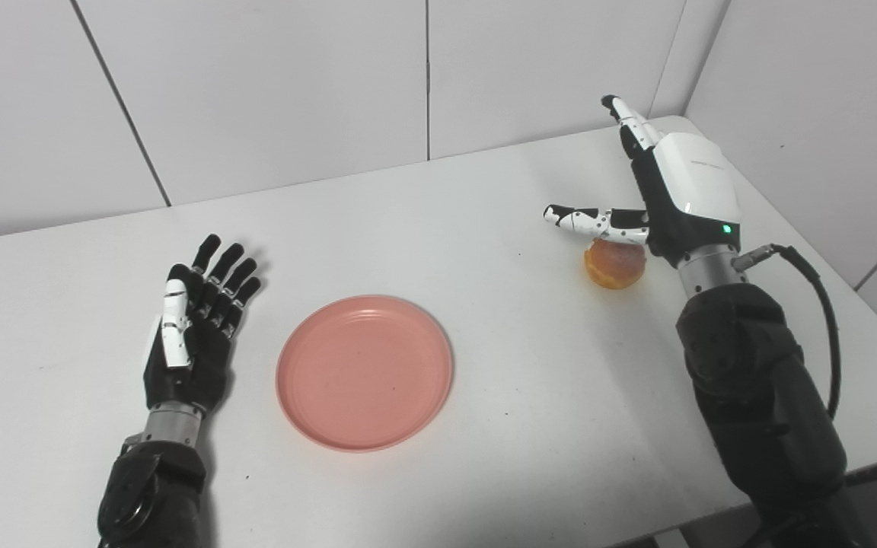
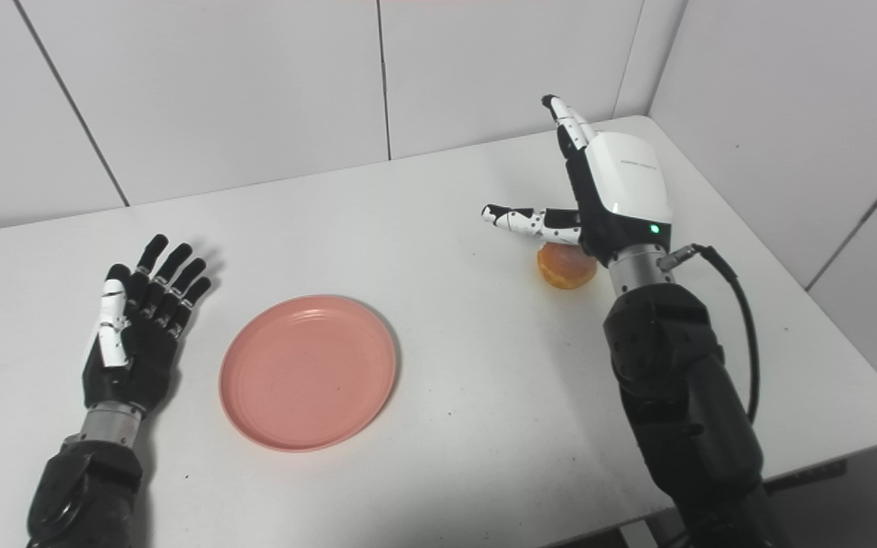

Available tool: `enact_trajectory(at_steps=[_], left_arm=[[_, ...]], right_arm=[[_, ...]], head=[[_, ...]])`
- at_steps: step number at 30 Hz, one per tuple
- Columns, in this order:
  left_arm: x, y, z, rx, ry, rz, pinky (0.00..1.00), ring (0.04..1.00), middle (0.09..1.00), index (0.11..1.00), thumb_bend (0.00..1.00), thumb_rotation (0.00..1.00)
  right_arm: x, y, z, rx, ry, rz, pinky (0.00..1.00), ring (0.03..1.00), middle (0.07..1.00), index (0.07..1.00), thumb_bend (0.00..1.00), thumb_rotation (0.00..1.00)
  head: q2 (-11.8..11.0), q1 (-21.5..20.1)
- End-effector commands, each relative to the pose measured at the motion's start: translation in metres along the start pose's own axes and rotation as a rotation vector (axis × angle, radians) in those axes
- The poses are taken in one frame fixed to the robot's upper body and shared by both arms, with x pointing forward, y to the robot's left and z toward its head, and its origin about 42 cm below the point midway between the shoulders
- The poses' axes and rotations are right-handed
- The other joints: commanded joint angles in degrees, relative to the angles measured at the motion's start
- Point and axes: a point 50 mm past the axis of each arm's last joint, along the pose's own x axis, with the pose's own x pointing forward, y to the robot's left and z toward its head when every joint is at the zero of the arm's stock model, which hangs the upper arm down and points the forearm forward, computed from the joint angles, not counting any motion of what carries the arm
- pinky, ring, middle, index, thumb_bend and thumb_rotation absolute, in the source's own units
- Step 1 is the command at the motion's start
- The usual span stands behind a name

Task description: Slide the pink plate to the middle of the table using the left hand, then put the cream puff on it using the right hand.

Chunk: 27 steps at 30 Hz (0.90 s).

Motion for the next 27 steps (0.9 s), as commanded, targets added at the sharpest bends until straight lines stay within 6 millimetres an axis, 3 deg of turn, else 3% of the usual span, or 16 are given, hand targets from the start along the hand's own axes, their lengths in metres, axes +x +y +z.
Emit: enact_trajectory(at_steps=[1, 4, 17, 20, 27], left_arm=[[-0.022, 0.019, -0.022, -0.017, 0.058, 0.042, 0.89, 0.878, 0.891, 0.897, 0.47, 1.0], [-0.022, 0.021, -0.021, -0.014, 0.063, 0.049, 0.88, 0.874, 0.885, 0.889, 0.48, 1.0], [-0.023, 0.023, -0.016, -0.006, 0.066, 0.047, 0.87, 0.875, 0.882, 0.886, 0.48, 1.0], [-0.023, 0.023, -0.015, -0.006, 0.066, 0.045, 0.87, 0.876, 0.884, 0.888, 0.47, 1.0], [-0.025, 0.022, -0.012, 0.004, 0.061, 0.046, 0.87, 0.875, 0.883, 0.888, 0.47, 1.0]], right_arm=[[0.008, -0.016, -0.006, -0.032, 0.012, -0.059, 0.62, 0.817, 0.912, 0.937, 0.94, 0.64], [0.01, -0.015, -0.016, -0.046, 0.035, -0.04, 0.7, 0.857, 0.923, 0.94, 0.95, 0.63], [0.013, 0.0, -0.044, -0.103, 0.111, 0.069, 0.74, 0.885, 0.95, 0.963, 0.96, 0.67], [0.012, 0.005, -0.049, -0.108, 0.123, 0.101, 0.81, 0.927, 0.969, 0.982, 0.97, 0.69], [0.011, 0.018, -0.054, -0.074, 0.146, 0.148, 0.8, 0.945, 0.975, 0.986, 1.0, 0.65]], head=[[0.1, -0.1], [0.3, -0.3], [1.1, -0.5], [1.4, -0.6], [2.1, -0.7]])
